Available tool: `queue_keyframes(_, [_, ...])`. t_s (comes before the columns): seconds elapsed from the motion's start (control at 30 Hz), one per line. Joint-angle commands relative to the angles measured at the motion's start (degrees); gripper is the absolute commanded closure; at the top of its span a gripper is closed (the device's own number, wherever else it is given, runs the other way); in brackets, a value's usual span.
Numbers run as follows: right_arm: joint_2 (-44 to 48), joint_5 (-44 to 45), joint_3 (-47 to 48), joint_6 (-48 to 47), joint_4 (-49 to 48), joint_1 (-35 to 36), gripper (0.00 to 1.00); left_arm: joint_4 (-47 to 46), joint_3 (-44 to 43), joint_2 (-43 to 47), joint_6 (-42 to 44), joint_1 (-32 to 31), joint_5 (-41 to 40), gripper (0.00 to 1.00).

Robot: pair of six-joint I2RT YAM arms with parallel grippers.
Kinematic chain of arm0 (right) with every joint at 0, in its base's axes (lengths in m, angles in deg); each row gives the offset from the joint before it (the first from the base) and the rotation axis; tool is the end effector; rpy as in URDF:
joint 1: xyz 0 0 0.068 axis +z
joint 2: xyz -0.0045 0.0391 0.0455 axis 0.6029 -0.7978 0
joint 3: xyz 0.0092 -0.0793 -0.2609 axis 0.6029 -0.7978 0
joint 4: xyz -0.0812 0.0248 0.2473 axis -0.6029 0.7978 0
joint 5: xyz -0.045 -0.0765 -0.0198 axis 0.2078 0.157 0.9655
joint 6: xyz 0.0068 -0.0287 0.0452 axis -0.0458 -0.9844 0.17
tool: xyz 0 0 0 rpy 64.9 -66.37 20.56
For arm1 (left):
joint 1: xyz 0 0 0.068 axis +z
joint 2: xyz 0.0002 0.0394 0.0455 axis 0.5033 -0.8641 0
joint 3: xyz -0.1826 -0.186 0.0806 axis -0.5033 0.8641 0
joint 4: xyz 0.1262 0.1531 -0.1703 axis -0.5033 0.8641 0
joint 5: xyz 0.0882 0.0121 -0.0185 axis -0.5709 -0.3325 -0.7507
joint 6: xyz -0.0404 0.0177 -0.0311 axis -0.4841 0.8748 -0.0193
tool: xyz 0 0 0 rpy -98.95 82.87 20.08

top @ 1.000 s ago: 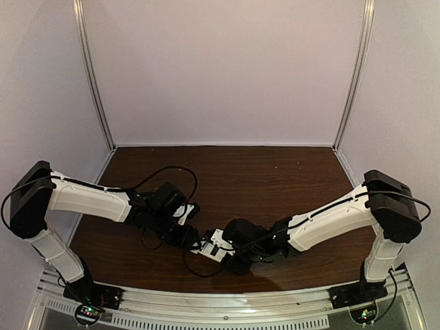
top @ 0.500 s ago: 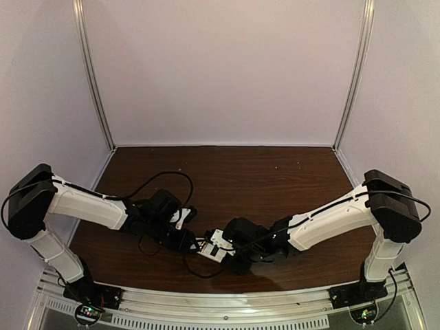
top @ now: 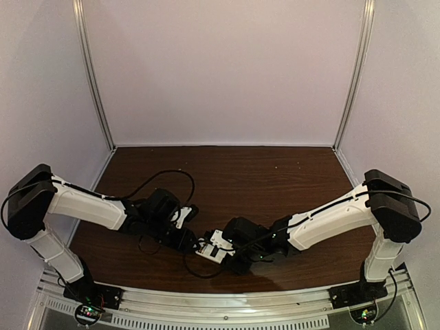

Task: Load the batteries into the remote control
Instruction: Load the battery cover onto the remote control without the battery cover.

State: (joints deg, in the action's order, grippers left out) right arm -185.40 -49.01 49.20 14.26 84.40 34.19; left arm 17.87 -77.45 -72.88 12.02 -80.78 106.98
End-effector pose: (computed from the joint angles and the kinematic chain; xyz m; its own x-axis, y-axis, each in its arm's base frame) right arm 0.1138 0.3349 0.1348 -0.3338 -0.7566 -0.5623 -0.9243 0.3799 0.0376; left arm 0.1719 -0.2269 0.1346 -0.9208 0.2352 -0.3112 0.3767 0.7431 -0.5531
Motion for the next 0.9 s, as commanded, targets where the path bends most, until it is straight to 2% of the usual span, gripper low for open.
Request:
queue_keyframes(0.0, [-0.9, -1.5, 0.5, -1.5, 4.4, 0.1, 1.00, 1.0, -0.8, -1.0, 1.8, 0.2, -0.2, 0.69])
queue_keyframes(0.5, [-1.2, -1.5, 0.7, -1.3, 4.3, 0.0, 1.00, 3.6, -4.1, -4.2, 3.4, -1.9, 0.7, 0.66])
queue_keyframes(0.87, [-1.4, -0.5, 0.8, -0.4, 4.5, 0.1, 1.00, 8.6, -5.4, 0.3, 5.9, -2.2, -1.4, 0.66])
